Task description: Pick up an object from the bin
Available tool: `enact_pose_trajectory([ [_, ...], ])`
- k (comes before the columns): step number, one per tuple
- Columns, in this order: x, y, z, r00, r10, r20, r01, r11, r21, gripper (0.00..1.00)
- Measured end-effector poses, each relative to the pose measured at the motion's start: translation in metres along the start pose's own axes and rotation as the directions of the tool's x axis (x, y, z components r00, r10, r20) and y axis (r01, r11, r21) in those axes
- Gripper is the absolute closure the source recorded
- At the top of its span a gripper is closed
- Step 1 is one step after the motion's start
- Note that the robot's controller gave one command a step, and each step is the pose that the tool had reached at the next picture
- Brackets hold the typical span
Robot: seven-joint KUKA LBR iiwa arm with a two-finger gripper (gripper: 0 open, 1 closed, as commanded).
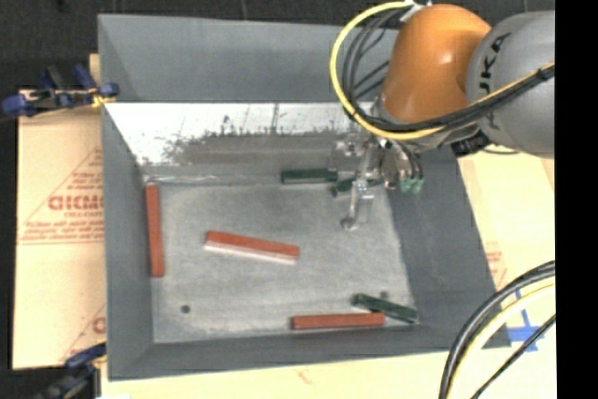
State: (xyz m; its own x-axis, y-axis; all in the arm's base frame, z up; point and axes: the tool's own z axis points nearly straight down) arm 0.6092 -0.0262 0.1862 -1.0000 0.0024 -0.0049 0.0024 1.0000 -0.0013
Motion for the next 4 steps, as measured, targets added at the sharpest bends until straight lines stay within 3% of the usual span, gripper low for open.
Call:
enact_pose_trajectory([
  [1, 0.0, 0.0, 0.0, 1.0, 0.0, 0.0, 0.0, 1.0, 0.0, 0.0],
  [2, -0.009, 0.026, 0.021, 0.995, -0.097, 0.006, 0.097, 0.995, 0.003, 0.0],
  [3, 0.024, 0.061, 0.061, 0.987, -0.163, 0.0, 0.163, 0.987, -0.003, 0.0],
  [4, 0.042, 0.072, 0.112, 0.932, -0.363, -0.001, 0.363, 0.932, -0.002, 1.0],
])
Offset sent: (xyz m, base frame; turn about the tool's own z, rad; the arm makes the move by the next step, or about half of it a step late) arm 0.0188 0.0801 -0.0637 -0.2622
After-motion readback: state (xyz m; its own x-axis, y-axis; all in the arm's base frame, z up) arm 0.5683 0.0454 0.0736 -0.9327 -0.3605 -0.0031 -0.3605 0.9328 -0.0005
